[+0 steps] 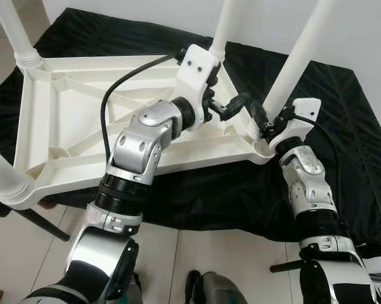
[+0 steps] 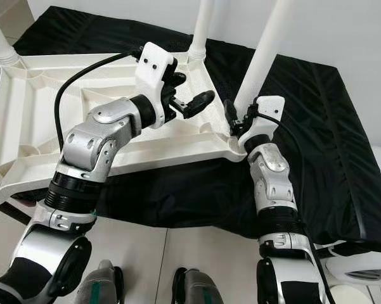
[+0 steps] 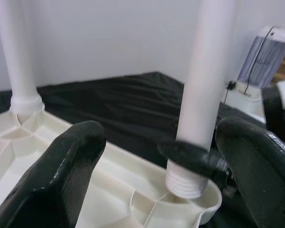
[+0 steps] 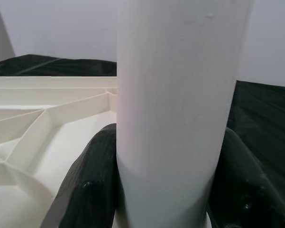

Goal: Building children table

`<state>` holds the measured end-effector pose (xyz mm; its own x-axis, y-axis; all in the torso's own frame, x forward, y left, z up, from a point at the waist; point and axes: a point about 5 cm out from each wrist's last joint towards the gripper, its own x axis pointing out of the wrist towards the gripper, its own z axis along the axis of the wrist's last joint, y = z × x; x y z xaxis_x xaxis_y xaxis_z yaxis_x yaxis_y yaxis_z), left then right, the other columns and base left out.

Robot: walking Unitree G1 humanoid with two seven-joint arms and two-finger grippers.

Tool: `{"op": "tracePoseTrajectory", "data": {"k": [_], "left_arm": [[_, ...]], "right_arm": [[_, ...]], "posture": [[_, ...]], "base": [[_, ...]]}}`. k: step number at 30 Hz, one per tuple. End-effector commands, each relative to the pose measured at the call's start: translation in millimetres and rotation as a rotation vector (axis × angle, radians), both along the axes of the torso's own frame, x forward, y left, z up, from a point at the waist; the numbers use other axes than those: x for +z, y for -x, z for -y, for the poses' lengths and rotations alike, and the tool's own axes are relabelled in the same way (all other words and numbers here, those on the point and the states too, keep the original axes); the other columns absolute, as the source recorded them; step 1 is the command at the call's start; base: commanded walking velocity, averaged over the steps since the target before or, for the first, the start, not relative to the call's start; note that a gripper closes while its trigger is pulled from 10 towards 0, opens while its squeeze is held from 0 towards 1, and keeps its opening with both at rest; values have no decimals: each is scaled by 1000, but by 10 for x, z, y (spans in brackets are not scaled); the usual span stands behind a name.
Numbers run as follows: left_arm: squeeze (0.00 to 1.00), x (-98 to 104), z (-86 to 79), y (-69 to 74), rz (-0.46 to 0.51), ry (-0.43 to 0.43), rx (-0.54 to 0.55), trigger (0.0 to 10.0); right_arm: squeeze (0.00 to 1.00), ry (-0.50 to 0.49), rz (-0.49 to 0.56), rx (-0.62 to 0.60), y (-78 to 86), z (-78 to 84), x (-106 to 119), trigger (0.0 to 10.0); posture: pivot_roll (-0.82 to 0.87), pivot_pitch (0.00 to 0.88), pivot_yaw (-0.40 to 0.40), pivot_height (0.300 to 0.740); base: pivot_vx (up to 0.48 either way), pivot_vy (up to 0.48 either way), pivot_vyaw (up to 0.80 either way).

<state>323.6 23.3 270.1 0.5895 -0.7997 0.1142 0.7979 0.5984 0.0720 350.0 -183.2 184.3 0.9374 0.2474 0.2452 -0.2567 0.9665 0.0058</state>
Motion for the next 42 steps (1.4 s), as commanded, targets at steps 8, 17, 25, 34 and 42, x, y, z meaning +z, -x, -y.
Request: {"op": "tracePoseTrajectory", "data": {"k": [8,17,25,34,42], "left_arm": [[0,279,175,185,32,96,-236,10000],[0,349,198,213,23,135,-286,10000],[0,384,219,209,22,119,-314,10000],[0,398,252,186,7,113,-330,10000],[0,400,278,147,-14,95,-330,10000]], "right_arm": [[0,53,2,244,14,-56,71,10000],[0,70,0,337,64,-111,56,10000],[0,97,7,484,156,-225,34,10000],[0,120,-2,548,196,-245,24,10000],[0,173,-10,621,282,-264,-22,10000]], "posture": [[71,41,-142,740],[70,41,-139,740],[66,13,-123,740],[55,3,-110,740],[50,0,-96,740]], "base": [[0,0,0],[0,0,0],[0,0,0],[0,0,0],[0,0,0]]}}
